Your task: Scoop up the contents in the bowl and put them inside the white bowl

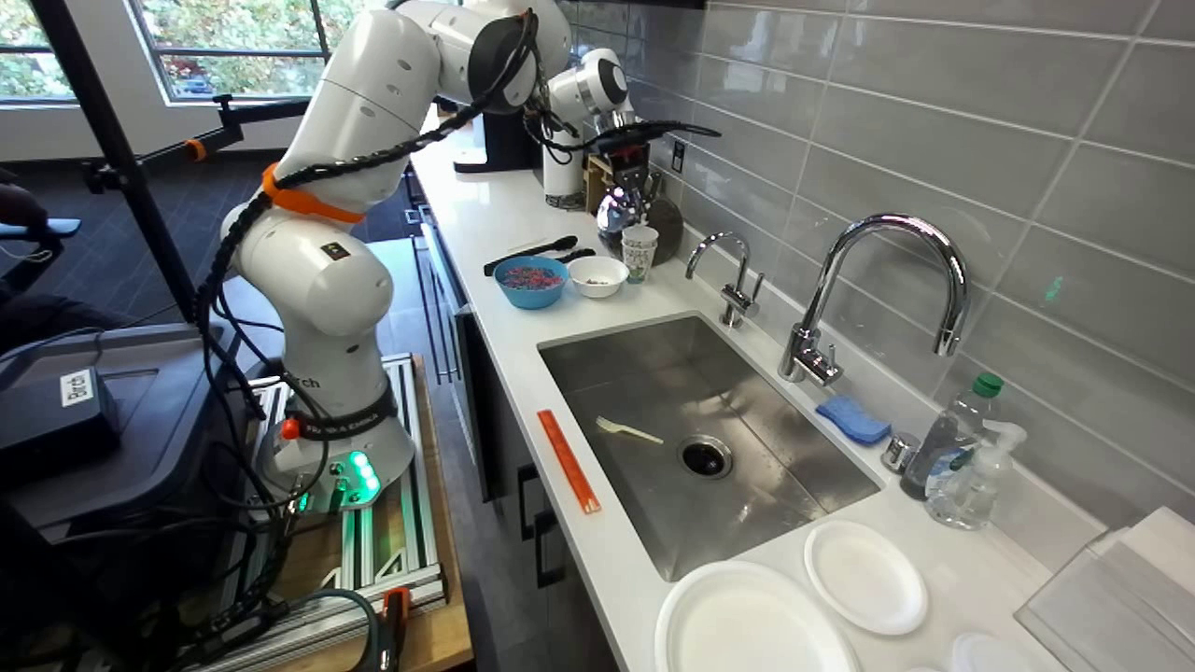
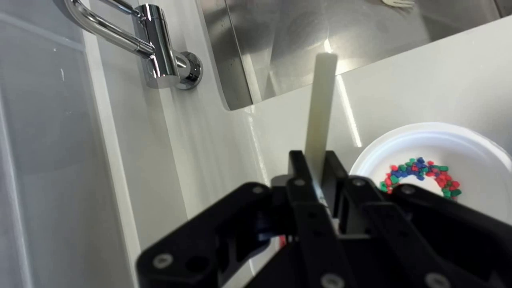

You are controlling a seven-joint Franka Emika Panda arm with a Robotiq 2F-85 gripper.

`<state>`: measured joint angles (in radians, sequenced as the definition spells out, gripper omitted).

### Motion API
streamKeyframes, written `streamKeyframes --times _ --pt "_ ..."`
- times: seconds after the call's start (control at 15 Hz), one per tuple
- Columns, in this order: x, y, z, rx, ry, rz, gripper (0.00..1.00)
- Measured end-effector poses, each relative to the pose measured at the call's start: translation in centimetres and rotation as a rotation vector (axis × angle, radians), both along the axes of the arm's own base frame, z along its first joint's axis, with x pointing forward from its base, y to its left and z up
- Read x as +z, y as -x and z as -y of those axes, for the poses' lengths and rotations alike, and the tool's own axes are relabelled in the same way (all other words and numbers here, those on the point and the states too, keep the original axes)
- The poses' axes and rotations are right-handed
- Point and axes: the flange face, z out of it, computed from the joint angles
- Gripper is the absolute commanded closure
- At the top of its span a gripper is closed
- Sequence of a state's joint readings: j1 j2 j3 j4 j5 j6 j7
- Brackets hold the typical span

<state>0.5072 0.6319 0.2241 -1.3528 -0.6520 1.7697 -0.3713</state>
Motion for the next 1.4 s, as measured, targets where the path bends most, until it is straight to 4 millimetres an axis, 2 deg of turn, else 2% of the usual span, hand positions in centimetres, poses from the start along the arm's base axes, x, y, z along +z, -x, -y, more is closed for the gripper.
streamKeyframes --times 1.4 --pt "-0.5 -0.3 -2.6 0.016 0.179 0.021 0.97"
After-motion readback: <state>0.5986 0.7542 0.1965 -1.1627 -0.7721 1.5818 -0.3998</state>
